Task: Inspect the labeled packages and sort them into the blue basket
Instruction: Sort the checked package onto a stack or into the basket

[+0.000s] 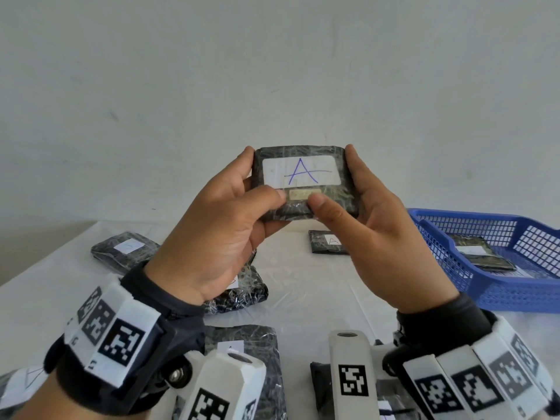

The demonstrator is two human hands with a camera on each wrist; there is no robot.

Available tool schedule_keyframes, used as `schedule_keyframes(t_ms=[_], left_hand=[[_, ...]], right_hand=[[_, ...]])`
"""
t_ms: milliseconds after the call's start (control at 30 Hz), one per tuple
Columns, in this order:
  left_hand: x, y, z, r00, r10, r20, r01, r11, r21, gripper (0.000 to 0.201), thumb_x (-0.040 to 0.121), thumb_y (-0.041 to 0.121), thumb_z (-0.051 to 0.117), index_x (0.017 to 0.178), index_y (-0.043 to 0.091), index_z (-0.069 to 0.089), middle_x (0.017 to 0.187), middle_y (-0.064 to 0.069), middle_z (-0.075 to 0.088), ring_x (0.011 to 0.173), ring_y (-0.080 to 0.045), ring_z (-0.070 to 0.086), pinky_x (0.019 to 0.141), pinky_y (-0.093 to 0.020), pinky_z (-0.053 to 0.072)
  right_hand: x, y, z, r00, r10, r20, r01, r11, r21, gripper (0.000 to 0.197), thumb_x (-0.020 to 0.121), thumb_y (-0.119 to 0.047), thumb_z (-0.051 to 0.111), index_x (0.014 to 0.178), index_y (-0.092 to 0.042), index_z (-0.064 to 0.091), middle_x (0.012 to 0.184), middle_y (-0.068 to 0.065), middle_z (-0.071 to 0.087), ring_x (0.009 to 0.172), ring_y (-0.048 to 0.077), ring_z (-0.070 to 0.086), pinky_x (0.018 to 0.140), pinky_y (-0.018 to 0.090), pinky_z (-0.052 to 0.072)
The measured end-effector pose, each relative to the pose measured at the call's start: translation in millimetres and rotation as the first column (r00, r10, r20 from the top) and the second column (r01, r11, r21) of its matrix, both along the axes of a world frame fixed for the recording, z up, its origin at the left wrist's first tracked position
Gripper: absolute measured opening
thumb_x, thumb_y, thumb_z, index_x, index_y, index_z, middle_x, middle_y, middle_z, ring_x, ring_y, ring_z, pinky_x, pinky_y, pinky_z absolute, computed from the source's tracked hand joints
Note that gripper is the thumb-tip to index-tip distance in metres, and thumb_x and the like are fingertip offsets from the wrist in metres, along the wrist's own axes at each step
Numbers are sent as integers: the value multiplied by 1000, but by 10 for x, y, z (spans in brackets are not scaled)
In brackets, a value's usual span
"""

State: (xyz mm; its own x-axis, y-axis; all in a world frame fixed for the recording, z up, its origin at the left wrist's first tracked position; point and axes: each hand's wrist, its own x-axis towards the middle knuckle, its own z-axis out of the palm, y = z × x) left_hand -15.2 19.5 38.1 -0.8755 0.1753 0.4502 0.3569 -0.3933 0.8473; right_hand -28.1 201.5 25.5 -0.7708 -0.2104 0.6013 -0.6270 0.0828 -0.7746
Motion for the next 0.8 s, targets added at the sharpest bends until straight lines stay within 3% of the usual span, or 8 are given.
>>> schedule_keyframes(t_ms=[133,200,300,433,567,667,733,800], left_hand=[[-13,-7,14,998,-18,54,16,999,39,29,97,-5,49,123,-2,63,106,-15,78,91,-16,74,77,-25,62],[-23,-16,15,995,-40,90,35,998,55,38,88,-3,55,125,-9,61,109,-19,77,93,-18,73,80,-26,63],[-6,-19,26,988,-64,144,50,994,97,48,73,7,61,115,-17,63,105,-21,75,92,-20,73,80,-26,63],[-16,-18,4,980,-97,175,75,989,125,9,82,11,74,79,7,81,104,-18,74,100,-24,70,88,-31,63],[-48,39,-59,993,-18,115,18,1000,0,11,84,29,81,78,20,79,101,-5,69,103,-18,63,108,-40,52],[-60,85,-89,993,103,51,-100,994,-44,19,83,40,76,78,22,82,92,5,75,98,-10,68,109,-38,52],[-66,102,-99,986,169,12,-168,985,-34,26,75,46,77,82,22,84,94,2,78,101,-12,71,108,-38,53],[-60,101,-93,975,221,-18,-221,974,-40,28,76,47,76,82,21,83,94,-1,79,101,-15,72,108,-41,53]], right_hand=[[-27,2,-10,999,12,35,-9,998,-67,88,93,-41,69,164,-19,23,131,-23,70,128,4,64,115,42,49],[-29,18,-21,998,21,51,-16,994,-105,83,91,-38,68,162,-22,28,135,-12,70,130,9,63,113,45,51],[-17,35,-22,999,5,33,-2,995,-97,84,83,-52,72,156,-27,40,140,-7,65,133,14,61,111,46,53],[-26,21,-11,997,-73,10,74,986,-152,82,69,-74,80,129,-20,64,120,9,73,116,26,70,99,52,59],[-65,-4,-38,993,-51,110,73,975,-210,64,75,-65,70,110,-11,72,107,10,75,106,25,73,92,44,63],[-71,-51,-71,982,-9,191,52,974,-221,62,75,-67,67,105,-13,73,111,15,72,115,34,68,98,49,60],[-69,-88,-83,982,16,190,28,973,-229,60,76,-65,68,110,-15,71,109,5,72,116,28,68,103,49,57],[-68,-118,-80,988,-4,154,40,972,-230,61,77,-62,70,113,-12,71,112,7,75,116,31,68,106,53,54]])
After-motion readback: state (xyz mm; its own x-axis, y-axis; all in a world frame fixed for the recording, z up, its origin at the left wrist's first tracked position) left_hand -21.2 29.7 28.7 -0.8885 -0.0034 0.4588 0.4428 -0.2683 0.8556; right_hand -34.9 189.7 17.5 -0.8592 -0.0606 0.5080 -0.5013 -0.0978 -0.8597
